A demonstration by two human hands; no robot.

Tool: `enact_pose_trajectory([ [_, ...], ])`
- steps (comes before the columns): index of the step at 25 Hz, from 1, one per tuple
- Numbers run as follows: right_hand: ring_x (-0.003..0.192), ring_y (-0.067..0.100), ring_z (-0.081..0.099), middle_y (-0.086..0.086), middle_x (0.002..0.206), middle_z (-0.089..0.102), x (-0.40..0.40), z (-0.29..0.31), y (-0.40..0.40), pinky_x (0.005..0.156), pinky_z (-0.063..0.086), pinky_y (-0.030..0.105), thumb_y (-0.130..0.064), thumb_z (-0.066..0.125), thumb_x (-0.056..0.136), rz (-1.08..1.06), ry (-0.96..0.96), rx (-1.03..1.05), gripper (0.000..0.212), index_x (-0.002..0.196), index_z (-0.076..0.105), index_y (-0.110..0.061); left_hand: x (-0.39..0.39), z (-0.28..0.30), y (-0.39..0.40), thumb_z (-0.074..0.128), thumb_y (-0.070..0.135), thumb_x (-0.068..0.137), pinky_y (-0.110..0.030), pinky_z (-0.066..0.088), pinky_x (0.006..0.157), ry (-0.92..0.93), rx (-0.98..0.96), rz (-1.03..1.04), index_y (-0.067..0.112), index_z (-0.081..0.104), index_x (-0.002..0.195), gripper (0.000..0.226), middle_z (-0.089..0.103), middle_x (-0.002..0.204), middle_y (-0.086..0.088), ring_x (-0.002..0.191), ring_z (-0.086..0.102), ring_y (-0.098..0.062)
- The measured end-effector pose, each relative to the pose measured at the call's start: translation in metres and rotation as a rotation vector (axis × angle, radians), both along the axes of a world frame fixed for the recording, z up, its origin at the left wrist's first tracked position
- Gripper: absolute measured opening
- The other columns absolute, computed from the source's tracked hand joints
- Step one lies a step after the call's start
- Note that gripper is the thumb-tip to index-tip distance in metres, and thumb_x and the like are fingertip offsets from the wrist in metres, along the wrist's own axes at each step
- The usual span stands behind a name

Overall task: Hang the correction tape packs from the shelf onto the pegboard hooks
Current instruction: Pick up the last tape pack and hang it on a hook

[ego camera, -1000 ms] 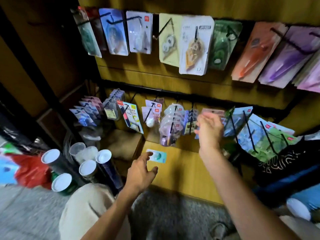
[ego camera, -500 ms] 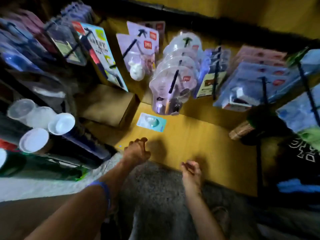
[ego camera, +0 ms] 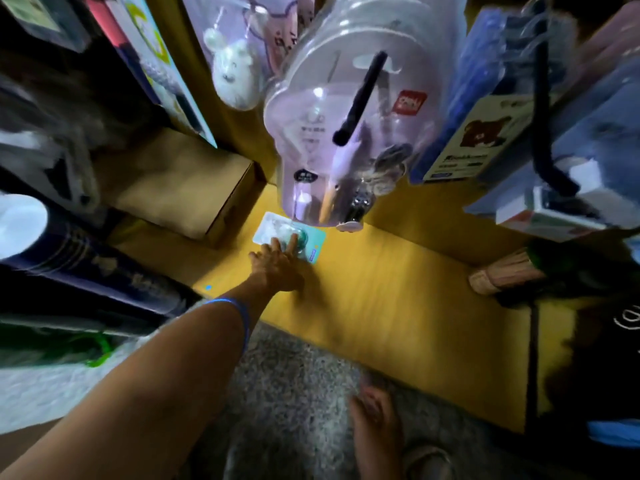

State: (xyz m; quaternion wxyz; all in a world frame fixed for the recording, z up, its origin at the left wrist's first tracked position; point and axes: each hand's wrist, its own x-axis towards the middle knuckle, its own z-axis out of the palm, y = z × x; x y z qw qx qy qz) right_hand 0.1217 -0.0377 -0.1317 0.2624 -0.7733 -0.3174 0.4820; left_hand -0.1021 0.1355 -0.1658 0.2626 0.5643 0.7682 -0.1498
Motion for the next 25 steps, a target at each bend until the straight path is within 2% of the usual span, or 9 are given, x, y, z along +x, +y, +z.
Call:
enact_pose_trajectory([
  [2,0.07,0.02,0.051,0.02,0.096,0.065,-0.001,-0.004,-0.008,0.056,0.04,0.002,0.009,0.07,0.08,0.0,-0.018,-0.029,0.02,0.098,0.065,0.001,0.001,0.004,-0.018,0.06,0.054,0.083,-0.049,0.027,0.109,0.033,0.022,-0.081,0.02,0.001,0.155,0.1,0.03,0.15,-0.016,0.134,0.035,-0.036],
  [4,0.076,0.022,0.052,0.019,0.096,0.062,-0.002,-0.006,-0.012,0.056,0.042,0.007,0.006,0.069,0.082,0.027,0.006,-0.059,0.019,0.091,0.064,-0.01,0.009,0.005,-0.04,0.051,0.044,0.09,-0.046,0.032,0.105,0.078,0.088,-0.162,0.015,0.015,0.153,0.078,0.041,0.143,-0.015,0.126,0.043,-0.035],
  [8,0.093,0.025,0.056,0.01,0.103,0.059,-0.002,-0.006,-0.016,0.074,0.043,0.03,-0.003,0.069,0.086,0.044,0.049,-0.128,0.027,0.083,0.056,-0.027,0.015,-0.004,-0.065,0.045,0.036,0.091,-0.046,0.038,0.091,0.16,0.279,-0.223,0.015,0.035,0.139,0.053,0.044,0.133,-0.013,0.117,0.043,-0.033],
  [11,0.1,0.028,0.058,0.011,0.113,0.062,0.003,-0.011,-0.018,0.08,0.045,0.035,-0.005,0.069,0.086,-0.008,0.059,-0.129,0.024,0.087,0.057,-0.026,0.008,-0.018,-0.075,0.054,0.054,0.085,-0.048,0.039,0.092,0.021,0.204,-0.008,0.02,0.032,0.141,0.07,0.036,0.139,-0.009,0.122,0.038,-0.034],
  [13,0.103,0.026,0.058,0.007,0.113,0.062,0.004,-0.011,-0.02,0.084,0.046,0.036,-0.007,0.069,0.087,-0.006,0.054,-0.135,0.023,0.094,0.058,-0.027,0.012,-0.026,-0.092,0.06,0.065,0.076,-0.047,0.043,0.088,-0.031,0.23,-0.02,0.021,0.031,0.143,0.086,0.031,0.144,-0.009,0.127,0.034,-0.034],
  [16,0.106,0.021,0.056,0.003,0.112,0.06,0.003,-0.001,-0.021,0.09,0.045,0.034,-0.012,0.067,0.089,0.088,0.025,-0.107,0.023,0.107,0.058,-0.023,0.023,-0.03,-0.114,0.066,0.061,0.076,-0.049,0.044,0.088,-0.11,0.287,-0.03,0.02,0.019,0.142,0.091,0.029,0.149,-0.012,0.13,0.032,-0.036],
  [18,0.098,0.017,0.058,0.003,0.111,0.063,0.002,0.006,-0.02,0.086,0.045,0.031,-0.012,0.068,0.088,0.123,-0.021,-0.04,0.024,0.11,0.06,-0.018,0.024,-0.03,-0.118,0.067,0.057,0.077,-0.049,0.045,0.084,-0.139,0.325,-0.032,0.019,0.018,0.14,0.088,0.037,0.145,-0.013,0.124,0.039,-0.038],
  [21,0.096,0.015,0.057,-0.001,0.111,0.064,0.002,0.022,-0.011,0.085,0.044,0.027,-0.017,0.069,0.087,0.174,-0.109,0.029,0.03,0.116,0.061,-0.021,0.023,-0.02,-0.123,0.063,0.065,0.072,-0.048,0.046,0.08,-0.078,0.31,-0.005,0.014,0.034,0.145,0.094,0.052,0.126,-0.015,0.103,0.053,-0.038],
  [25,0.102,0.018,0.058,-0.003,0.107,0.062,-0.008,0.049,0.011,0.087,0.045,0.027,-0.02,0.069,0.087,0.298,-0.128,0.089,0.026,0.112,0.06,-0.022,0.027,0.033,-0.13,0.051,0.076,0.047,-0.044,0.045,0.09,-0.483,0.323,0.26,0.006,0.019,0.153,0.13,0.046,0.129,-0.019,0.11,0.053,-0.041],
])
